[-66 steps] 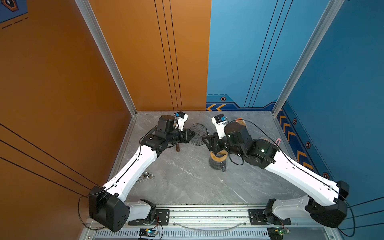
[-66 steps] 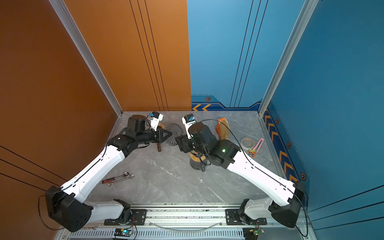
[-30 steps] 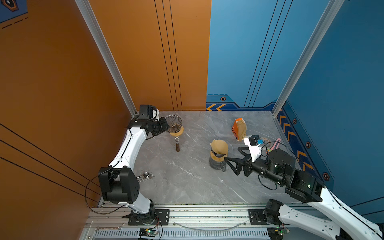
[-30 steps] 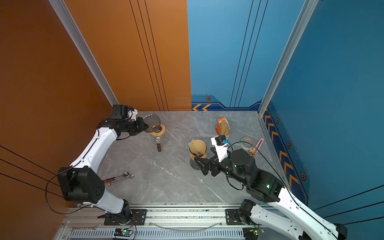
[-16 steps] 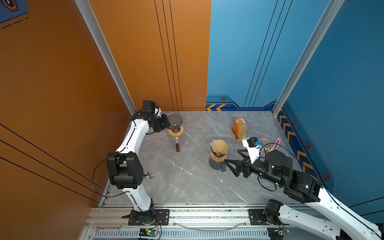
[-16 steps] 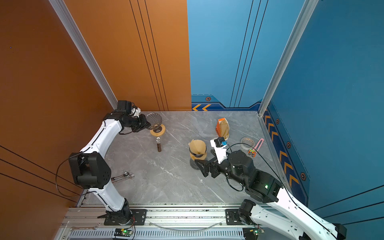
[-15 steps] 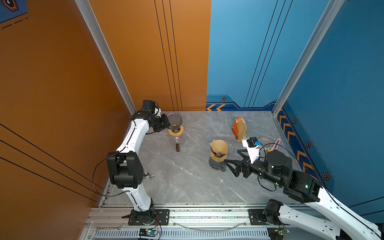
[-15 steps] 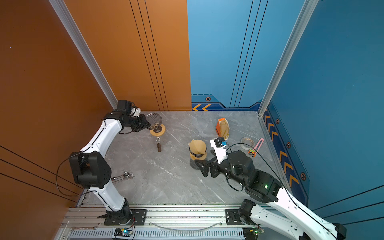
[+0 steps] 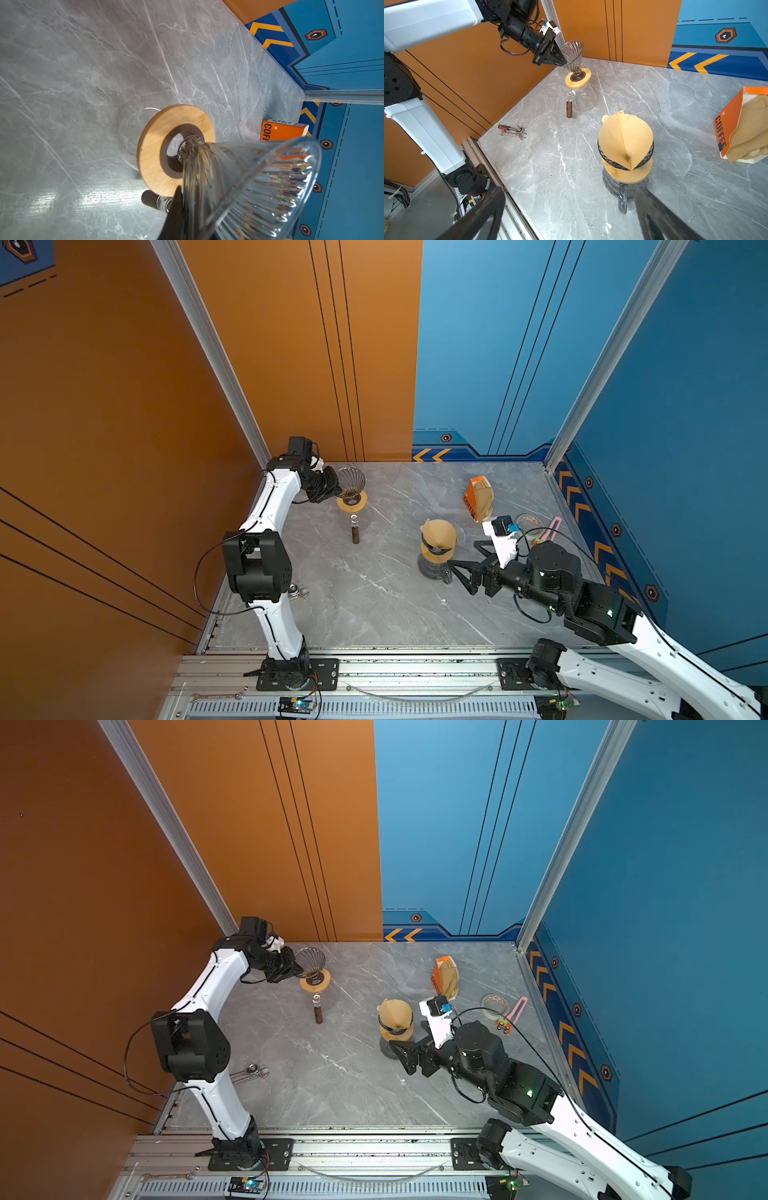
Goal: Place the coffee filter in the dripper
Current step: 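Lower the glass dripper onto the wooden ring atop the carafe with the left gripper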
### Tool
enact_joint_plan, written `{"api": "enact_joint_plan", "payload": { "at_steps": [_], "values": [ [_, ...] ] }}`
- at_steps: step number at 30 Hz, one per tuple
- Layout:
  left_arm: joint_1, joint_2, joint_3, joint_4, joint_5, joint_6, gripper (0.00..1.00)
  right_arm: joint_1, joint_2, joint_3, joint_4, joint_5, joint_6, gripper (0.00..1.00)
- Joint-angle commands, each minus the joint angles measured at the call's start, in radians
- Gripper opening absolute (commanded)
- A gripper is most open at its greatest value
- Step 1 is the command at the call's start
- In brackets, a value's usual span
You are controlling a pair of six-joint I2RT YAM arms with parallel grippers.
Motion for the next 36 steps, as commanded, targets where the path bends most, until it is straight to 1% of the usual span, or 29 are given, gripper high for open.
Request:
{"api": "enact_joint_plan", "payload": {
  "at_steps": [1, 9, 21, 29, 36],
  "values": [
    [0.008, 0.013, 0.045, -0.05, 0.033, 0.016, 0.05, -0.007, -0.003, -0.01, -0.005, 0.017, 0.014, 0.96],
    [0.008, 0.044, 0.084, -0.09, 0.034, 0.023, 0.05, -0.01, 0.003, -0.012, -0.001, 0.017, 0.014, 0.95],
    [0.005, 0.075, 0.106, -0.106, 0.037, 0.025, 0.05, -0.012, -0.004, -0.021, 0.001, 0.017, 0.02, 0.95],
    [0.002, 0.093, 0.123, -0.129, 0.016, 0.036, 0.06, -0.012, -0.006, -0.024, 0.002, 0.016, 0.021, 0.95],
    [-0.001, 0.11, 0.137, -0.141, 0.007, 0.04, 0.09, -0.013, -0.017, -0.034, 0.001, 0.018, 0.027, 0.95]
  ]
}}
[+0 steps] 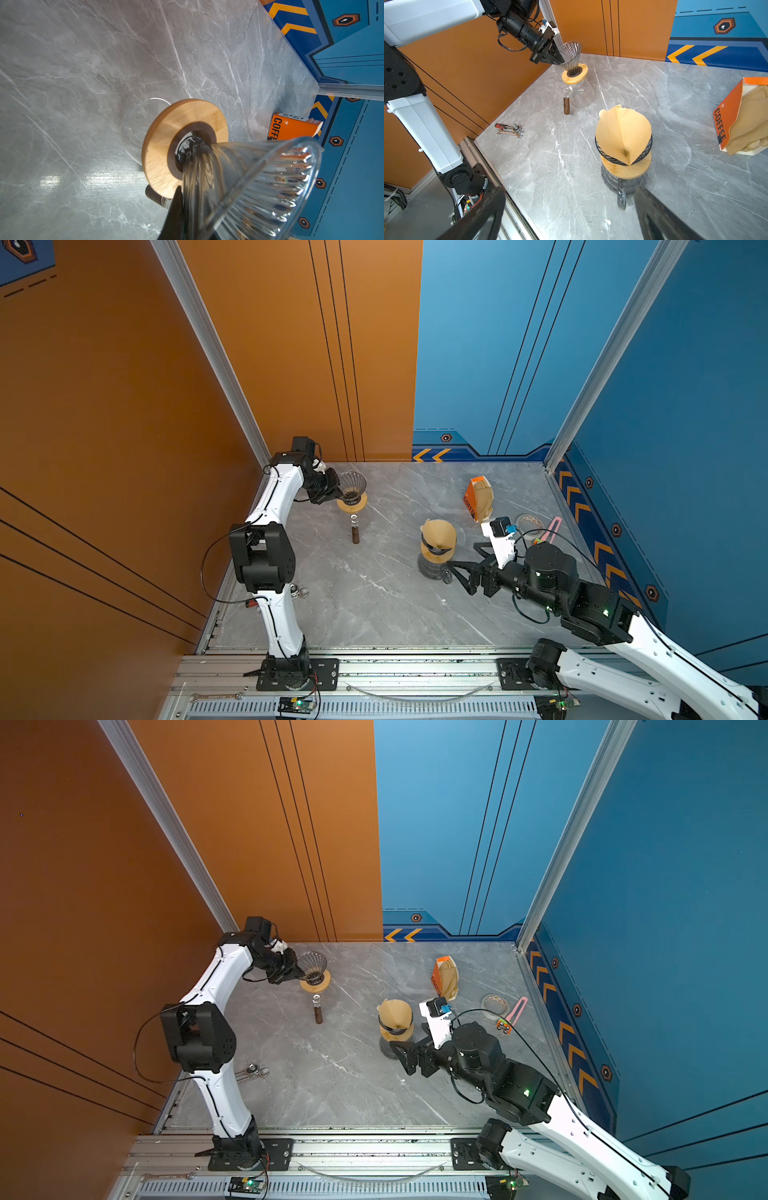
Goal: Place the coffee filter in the dripper
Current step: 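Lower the glass dripper onto the wooden ring atop the carafe with the left gripper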
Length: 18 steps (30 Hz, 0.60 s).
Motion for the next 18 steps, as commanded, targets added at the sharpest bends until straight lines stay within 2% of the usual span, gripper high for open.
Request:
{"api": "enact_joint_plan", "payload": {
  "at_steps": [1, 18],
  "values": [
    [-0.002, 0.03, 0.047, -0.028, 0.0, 0.022, 0.09, -0.007, -0.016, -0.013, -0.001, 0.016, 0.014, 0.95],
    [-0.009, 0.046, 0.071, -0.052, -0.02, 0.03, 0.18, -0.009, -0.033, -0.021, -0.002, 0.02, 0.019, 0.95]
  ]
}}
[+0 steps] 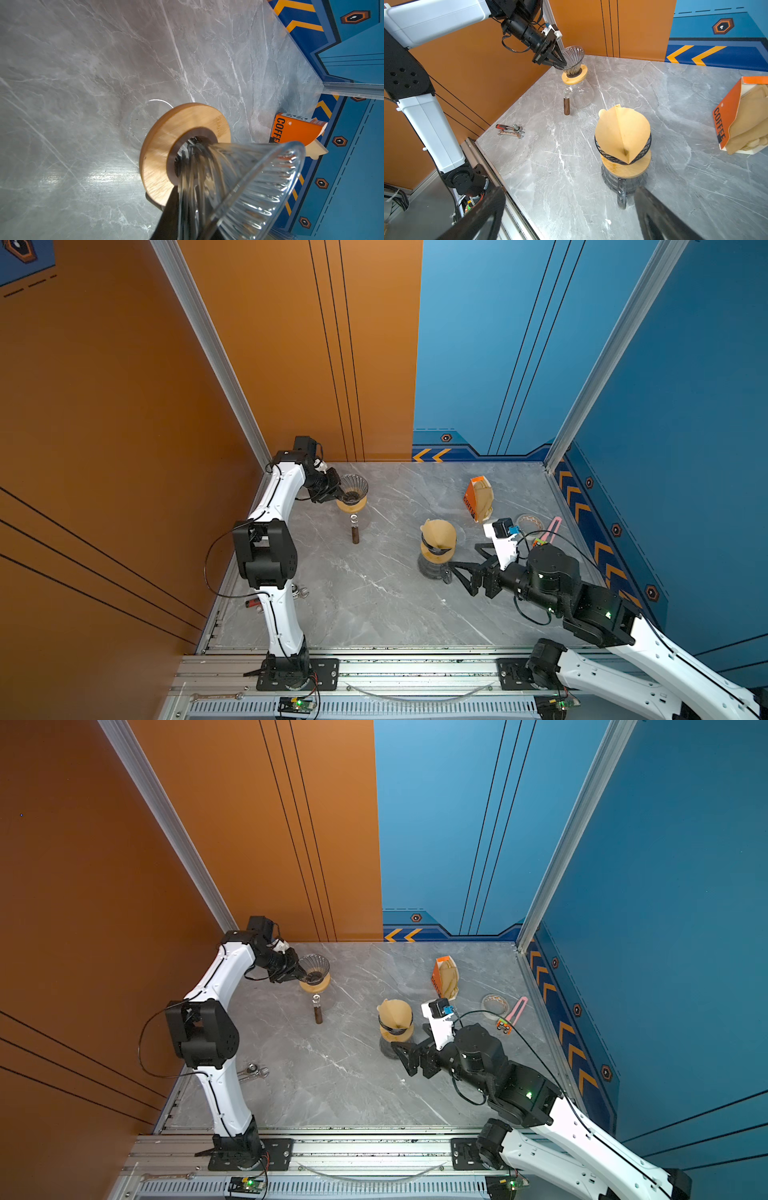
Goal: Place the coffee filter in the dripper
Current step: 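Lower the glass dripper onto the wooden ring atop the carafe with the left gripper, then open the left gripper off the glass dripper while the right gripper lifts away, then reach the right gripper into the orange COFFEE box and grasp a paper filter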
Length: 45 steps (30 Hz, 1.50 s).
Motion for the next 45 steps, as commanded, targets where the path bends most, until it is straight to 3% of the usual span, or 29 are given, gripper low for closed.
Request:
{"api": "enact_joint_plan", "payload": {
  "at_steps": [1, 7, 11, 17, 24, 28, 32, 36, 42, 45],
  "values": [
    [-0.006, 0.001, 0.027, -0.029, -0.02, 0.022, 0.18, -0.008, -0.013, -0.011, -0.002, 0.02, 0.015, 0.95],
    [0.007, -0.011, 0.034, -0.03, -0.013, 0.015, 0.24, -0.009, -0.004, 0.004, -0.011, 0.025, 0.008, 0.95],
    [0.024, -0.023, 0.051, -0.03, 0.013, 0.009, 0.35, -0.011, 0.019, 0.027, -0.019, 0.026, 0.0, 0.96],
    [0.043, -0.087, 0.065, -0.029, 0.049, 0.011, 0.62, -0.023, 0.06, 0.064, -0.022, 0.039, -0.005, 0.95],
    [0.023, -0.295, -0.074, -0.012, 0.011, 0.104, 0.98, -0.07, 0.154, 0.129, -0.019, 0.041, -0.017, 0.84],
    [-0.021, -0.504, -0.281, 0.125, -0.006, 0.15, 0.98, -0.112, 0.212, 0.158, -0.01, 0.039, -0.035, 0.75],
    [-0.077, -0.709, -0.482, 0.254, -0.064, 0.201, 0.98, -0.227, 0.24, 0.172, -0.015, -0.017, -0.036, 0.64],
    [-0.085, -0.89, -0.678, 0.39, -0.009, 0.164, 0.98, -0.35, 0.264, 0.175, -0.027, -0.078, -0.051, 0.54],
    [-0.139, -1.002, -0.84, 0.566, 0.12, 0.098, 0.98, -0.503, 0.334, 0.162, -0.025, -0.129, -0.095, 0.39],
    [-0.21, -1.003, -0.855, 0.597, 0.109, 0.093, 0.98, -0.564, 0.386, 0.161, 0.0, -0.14, -0.1, 0.36]
  ]
}}
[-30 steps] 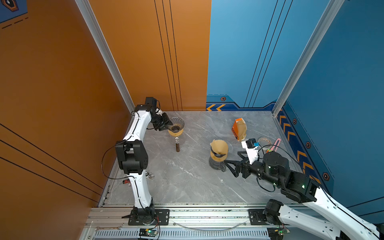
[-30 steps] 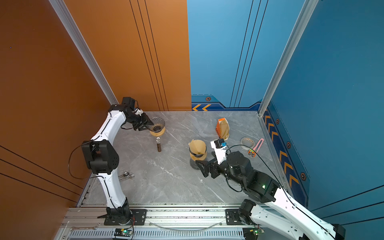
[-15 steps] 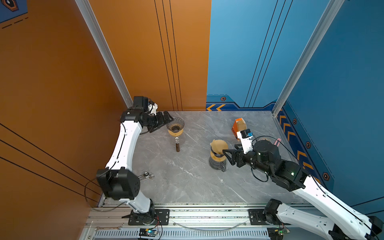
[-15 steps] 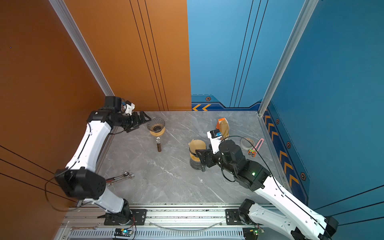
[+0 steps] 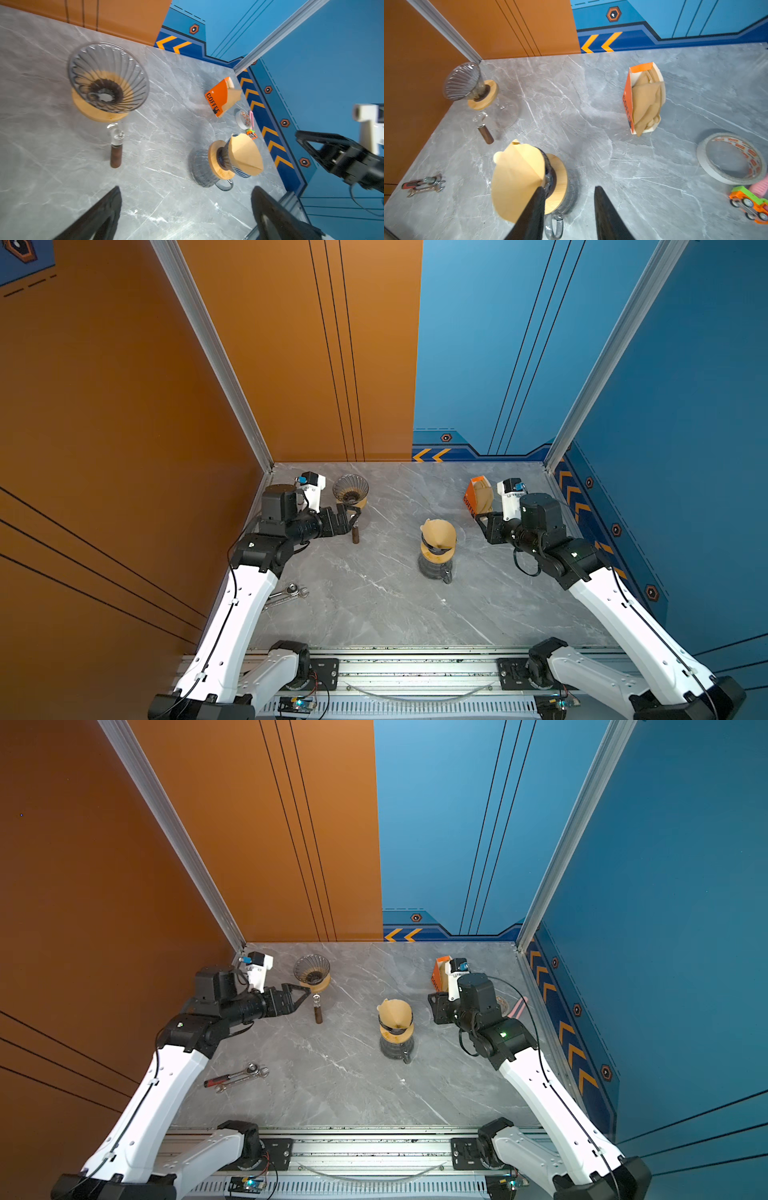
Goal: Place the coffee filter in the dripper
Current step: 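Reach the right gripper into the orange COFFEE box and grasp a paper filter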
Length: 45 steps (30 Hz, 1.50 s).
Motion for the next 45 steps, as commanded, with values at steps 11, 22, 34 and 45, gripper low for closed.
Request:
{"api": "enact_joint_plan", "payload": {
  "at_steps": [11, 22, 34, 45],
  "values": [
    [-0.229, -0.049, -0.111, 0.203, -0.056, -0.047, 0.98, -0.207, 0.275, 0.01, 0.189, -0.037, 0.037, 0.26],
    [-0.299, -0.083, -0.193, 0.276, -0.079, -0.077, 0.98, -0.288, 0.482, 0.049, 0.316, -0.045, 0.103, 0.2],
    [-0.322, -0.08, -0.215, 0.286, -0.09, -0.082, 0.98, -0.3, 0.657, 0.159, 0.346, -0.092, 0.127, 0.2],
    [-0.323, -0.057, -0.184, 0.242, -0.086, -0.059, 0.98, -0.299, 0.72, 0.187, 0.352, -0.087, 0.136, 0.19]
  ]
}}
